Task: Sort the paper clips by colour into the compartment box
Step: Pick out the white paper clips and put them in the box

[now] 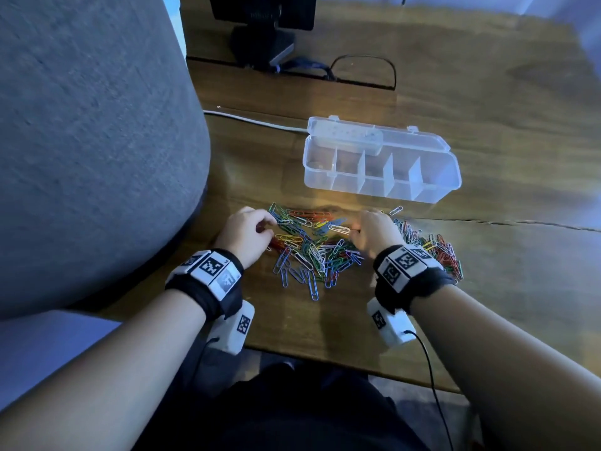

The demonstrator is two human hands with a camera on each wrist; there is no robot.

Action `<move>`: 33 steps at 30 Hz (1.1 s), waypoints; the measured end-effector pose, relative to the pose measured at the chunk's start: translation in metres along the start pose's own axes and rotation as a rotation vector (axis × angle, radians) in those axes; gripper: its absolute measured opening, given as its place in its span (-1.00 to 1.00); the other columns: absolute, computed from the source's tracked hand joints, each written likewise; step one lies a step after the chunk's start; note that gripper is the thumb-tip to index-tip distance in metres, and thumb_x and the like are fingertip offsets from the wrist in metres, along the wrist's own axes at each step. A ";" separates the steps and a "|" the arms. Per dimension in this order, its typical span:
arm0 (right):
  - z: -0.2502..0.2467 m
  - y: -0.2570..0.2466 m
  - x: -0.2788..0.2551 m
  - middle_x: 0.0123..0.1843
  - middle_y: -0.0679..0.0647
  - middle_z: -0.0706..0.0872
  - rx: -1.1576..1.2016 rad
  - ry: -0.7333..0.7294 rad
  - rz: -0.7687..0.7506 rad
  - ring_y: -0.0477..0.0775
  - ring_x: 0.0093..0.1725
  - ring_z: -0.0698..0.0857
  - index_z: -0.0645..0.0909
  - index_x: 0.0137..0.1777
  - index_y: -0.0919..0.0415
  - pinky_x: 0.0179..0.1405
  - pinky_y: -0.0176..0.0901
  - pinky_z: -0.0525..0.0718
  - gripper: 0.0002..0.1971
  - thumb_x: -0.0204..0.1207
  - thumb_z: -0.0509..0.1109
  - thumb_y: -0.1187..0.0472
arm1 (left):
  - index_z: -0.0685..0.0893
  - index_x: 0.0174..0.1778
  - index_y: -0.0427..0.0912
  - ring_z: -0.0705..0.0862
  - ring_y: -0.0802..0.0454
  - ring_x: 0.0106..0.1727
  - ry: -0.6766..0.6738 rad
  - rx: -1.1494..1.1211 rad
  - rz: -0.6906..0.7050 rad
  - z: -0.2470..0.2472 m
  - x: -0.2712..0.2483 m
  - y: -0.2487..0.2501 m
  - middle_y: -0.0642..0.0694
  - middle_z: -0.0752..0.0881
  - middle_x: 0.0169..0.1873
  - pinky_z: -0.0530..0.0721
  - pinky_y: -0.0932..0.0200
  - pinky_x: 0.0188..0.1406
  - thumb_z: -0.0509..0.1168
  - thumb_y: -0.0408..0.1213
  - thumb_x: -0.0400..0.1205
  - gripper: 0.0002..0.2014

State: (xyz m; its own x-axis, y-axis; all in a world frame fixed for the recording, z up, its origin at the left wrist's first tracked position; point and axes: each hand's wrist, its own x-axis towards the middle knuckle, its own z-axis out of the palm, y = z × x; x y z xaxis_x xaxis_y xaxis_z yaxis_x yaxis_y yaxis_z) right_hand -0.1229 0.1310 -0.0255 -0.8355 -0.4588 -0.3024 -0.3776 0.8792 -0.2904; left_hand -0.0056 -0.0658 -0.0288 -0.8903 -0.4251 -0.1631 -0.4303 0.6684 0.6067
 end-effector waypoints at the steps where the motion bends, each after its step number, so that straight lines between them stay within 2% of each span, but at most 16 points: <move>1: 0.001 0.003 -0.001 0.13 0.29 0.63 0.016 0.006 -0.007 0.30 0.11 0.64 0.61 0.03 0.38 -0.12 -0.13 0.45 -0.82 0.56 0.21 0.32 | 0.75 0.01 -0.12 0.60 -0.04 0.02 0.012 -0.009 0.003 -0.001 0.001 0.001 -0.12 0.65 0.06 0.44 0.27 -0.04 0.33 -0.36 0.56 -0.83; 3: 0.005 0.007 -0.006 0.15 0.28 0.60 0.055 0.021 -0.032 0.30 0.10 0.60 0.61 0.10 0.35 -0.12 -0.17 0.37 -0.79 0.55 0.23 0.29 | 0.77 -0.02 -0.14 0.62 -0.05 0.04 0.028 -0.018 0.019 -0.001 0.005 0.003 -0.11 0.68 0.03 0.42 0.30 -0.05 0.33 -0.37 0.55 -0.84; 5: 0.008 0.009 -0.010 0.15 0.27 0.60 0.075 0.029 -0.046 0.29 0.11 0.59 0.61 0.17 0.31 -0.11 -0.17 0.38 -0.75 0.55 0.24 0.26 | 0.78 -0.02 -0.13 0.64 -0.04 0.05 0.018 -0.006 0.045 0.002 0.008 0.009 -0.09 0.69 0.04 0.48 0.28 -0.03 0.33 -0.36 0.56 -0.84; 7: 0.008 0.007 -0.012 0.16 0.26 0.60 0.085 0.040 -0.057 0.29 0.14 0.59 0.61 0.19 0.32 -0.07 -0.16 0.41 -0.73 0.56 0.26 0.23 | 0.77 0.02 -0.09 0.65 -0.04 0.08 -0.009 0.034 0.061 0.006 0.013 0.013 -0.06 0.70 0.07 0.58 0.19 0.04 0.32 -0.32 0.58 -0.83; 10: 0.008 0.003 -0.012 0.14 0.25 0.61 0.090 0.031 -0.074 0.26 0.17 0.56 0.60 0.16 0.36 0.00 -0.10 0.45 -0.71 0.57 0.31 0.16 | 0.76 0.07 -0.06 0.63 -0.04 0.13 -0.029 0.091 0.043 0.013 0.019 0.015 -0.05 0.68 0.10 0.61 0.10 0.11 0.33 -0.25 0.58 -0.82; 12: 0.009 -0.001 -0.013 0.09 0.24 0.62 0.115 0.028 -0.067 0.25 0.13 0.57 0.61 0.04 0.34 -0.03 -0.10 0.45 -0.78 0.56 0.31 0.17 | 0.77 0.01 -0.06 0.62 -0.06 0.12 -0.017 0.136 0.035 0.016 0.021 0.017 -0.05 0.66 0.07 0.61 0.10 0.04 0.34 -0.23 0.58 -0.85; 13: 0.009 -0.001 -0.012 0.03 0.24 0.62 0.132 0.024 -0.061 0.24 0.09 0.57 0.59 -0.10 0.29 -0.06 -0.10 0.44 -0.86 0.56 0.31 0.20 | 0.77 -0.05 -0.06 0.61 -0.07 0.10 -0.009 0.157 0.038 0.017 0.022 0.018 -0.06 0.65 0.04 0.60 0.11 -0.01 0.34 -0.22 0.57 -0.88; 15: 0.007 -0.001 -0.012 -0.08 0.22 0.58 0.109 -0.006 -0.049 0.18 -0.01 0.53 0.38 -0.39 0.15 -0.08 -0.09 0.44 -0.72 0.55 0.28 0.25 | 0.76 -0.18 -0.06 0.61 -0.08 0.04 -0.009 0.188 0.041 0.018 0.023 0.020 -0.07 0.65 -0.01 0.56 0.14 -0.12 0.35 -0.23 0.56 -0.92; 17: 0.005 0.000 -0.011 -0.14 0.21 0.53 0.094 -0.022 -0.031 0.17 -0.10 0.51 0.24 -0.46 0.10 -0.17 -0.14 0.41 -0.64 0.53 0.24 0.31 | 0.73 -0.25 -0.05 0.61 -0.08 0.03 -0.021 0.205 0.043 0.019 0.024 0.020 -0.07 0.64 -0.05 0.54 0.15 -0.16 0.34 -0.25 0.54 -0.91; 20: 0.006 0.004 -0.014 -0.15 0.23 0.55 0.118 -0.026 0.013 0.21 -0.12 0.57 0.32 -0.40 0.17 -0.20 -0.13 0.44 -0.76 0.47 0.17 0.42 | 0.72 -0.18 -0.07 0.57 -0.08 0.10 -0.013 0.176 0.085 0.020 0.023 0.023 -0.06 0.63 -0.01 0.55 0.11 -0.08 0.31 -0.26 0.56 -0.92; 22: 0.008 0.006 -0.016 -0.12 0.25 0.58 0.143 -0.017 0.021 0.25 -0.06 0.61 0.40 -0.27 0.21 -0.18 -0.13 0.43 -0.86 0.43 0.16 0.44 | 0.74 -0.03 -0.07 0.54 -0.07 0.17 -0.015 0.160 0.140 0.022 0.022 0.027 -0.06 0.64 0.06 0.55 0.07 0.06 0.28 -0.24 0.61 -0.86; 24: 0.006 0.006 -0.019 -0.03 0.28 0.64 0.153 -0.008 0.014 0.26 0.00 0.62 0.49 -0.10 0.24 -0.16 -0.16 0.40 -0.88 0.45 0.17 0.42 | 0.75 0.05 -0.04 0.53 -0.09 0.21 -0.043 0.203 0.166 0.024 0.024 0.030 -0.05 0.65 0.10 0.54 0.04 0.15 0.27 -0.23 0.62 -0.82; 26: 0.003 0.006 -0.020 0.06 0.31 0.67 0.150 -0.009 0.016 0.26 0.01 0.62 0.54 0.11 0.31 -0.14 -0.18 0.42 -0.77 0.49 0.17 0.40 | 0.74 0.01 0.00 0.55 -0.11 0.18 -0.067 0.251 0.147 0.027 0.025 0.032 -0.06 0.65 0.07 0.55 0.04 0.12 0.27 -0.25 0.60 -0.83; 27: 0.002 0.007 -0.021 0.08 0.31 0.68 0.151 -0.011 0.018 0.24 -0.03 0.61 0.53 0.15 0.32 -0.14 -0.18 0.42 -0.75 0.50 0.17 0.41 | 0.74 -0.04 0.00 0.56 -0.11 0.15 -0.064 0.257 0.126 0.027 0.026 0.032 -0.05 0.64 0.03 0.55 0.06 0.07 0.28 -0.26 0.58 -0.85; 30: 0.003 0.007 -0.020 0.08 0.33 0.67 0.115 -0.002 0.012 0.24 -0.03 0.60 0.54 0.06 0.32 -0.14 -0.17 0.42 -0.81 0.53 0.16 0.40 | 0.68 -0.23 0.01 0.59 -0.11 0.05 -0.049 0.262 0.091 0.028 0.027 0.034 -0.01 0.57 -0.13 0.54 0.09 -0.06 0.29 -0.28 0.53 -0.90; 33: 0.006 0.005 -0.017 0.08 0.36 0.63 0.074 0.014 -0.010 0.32 0.09 0.61 0.58 0.07 0.41 -0.07 -0.11 0.46 -0.77 0.58 0.14 0.34 | 0.64 -0.30 0.00 0.58 -0.11 0.04 -0.074 0.276 0.090 0.027 0.027 0.035 -0.02 0.58 -0.13 0.45 0.14 -0.12 0.28 -0.31 0.50 -0.88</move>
State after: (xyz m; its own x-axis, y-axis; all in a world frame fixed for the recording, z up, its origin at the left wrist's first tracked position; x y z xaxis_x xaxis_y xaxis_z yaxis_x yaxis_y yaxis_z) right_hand -0.1083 0.1425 -0.0271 -0.8378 -0.4648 -0.2865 -0.3554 0.8626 -0.3601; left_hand -0.0484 -0.0372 -0.0330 -0.9307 -0.3180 -0.1806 -0.3645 0.8463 0.3884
